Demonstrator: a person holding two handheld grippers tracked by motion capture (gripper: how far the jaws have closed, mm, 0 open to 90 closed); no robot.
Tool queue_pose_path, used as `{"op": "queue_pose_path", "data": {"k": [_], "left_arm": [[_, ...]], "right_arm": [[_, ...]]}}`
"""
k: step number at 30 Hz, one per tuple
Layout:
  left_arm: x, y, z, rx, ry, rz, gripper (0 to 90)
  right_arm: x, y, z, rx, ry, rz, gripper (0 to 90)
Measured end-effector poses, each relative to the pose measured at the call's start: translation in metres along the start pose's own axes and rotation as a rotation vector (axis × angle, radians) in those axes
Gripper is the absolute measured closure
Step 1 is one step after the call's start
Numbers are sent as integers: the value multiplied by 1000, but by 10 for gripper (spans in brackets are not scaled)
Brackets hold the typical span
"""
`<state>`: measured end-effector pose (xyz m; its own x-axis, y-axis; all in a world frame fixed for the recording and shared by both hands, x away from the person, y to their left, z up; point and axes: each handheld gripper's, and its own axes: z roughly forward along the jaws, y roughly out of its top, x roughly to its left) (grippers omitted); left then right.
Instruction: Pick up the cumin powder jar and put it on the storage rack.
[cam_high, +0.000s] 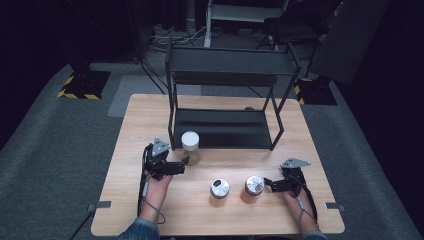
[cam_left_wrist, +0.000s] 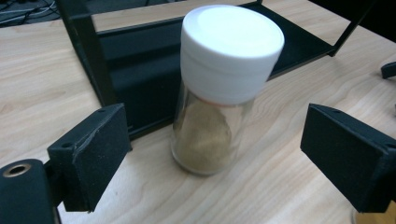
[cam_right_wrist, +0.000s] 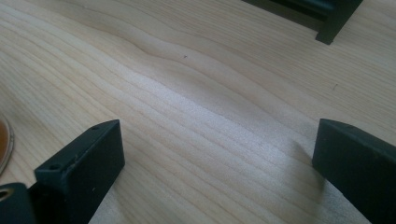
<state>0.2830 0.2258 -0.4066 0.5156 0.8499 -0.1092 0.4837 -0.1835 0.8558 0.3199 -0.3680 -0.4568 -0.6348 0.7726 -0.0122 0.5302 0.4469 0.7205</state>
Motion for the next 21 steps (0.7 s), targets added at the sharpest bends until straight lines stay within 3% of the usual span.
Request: {"op": "queue_pose_path", "data": {"k": [5,17,21], "left_arm": [[-3,12,16,-3,1,36,89],[5,29,44,1,-44,44,118],[4,31,54,16,-59,79,271]], "right_arm": [[0,0,0,0,-4,6,18],[1,0,0,0,-7,11,17],[1,0,0,1,-8,12,17]]}}
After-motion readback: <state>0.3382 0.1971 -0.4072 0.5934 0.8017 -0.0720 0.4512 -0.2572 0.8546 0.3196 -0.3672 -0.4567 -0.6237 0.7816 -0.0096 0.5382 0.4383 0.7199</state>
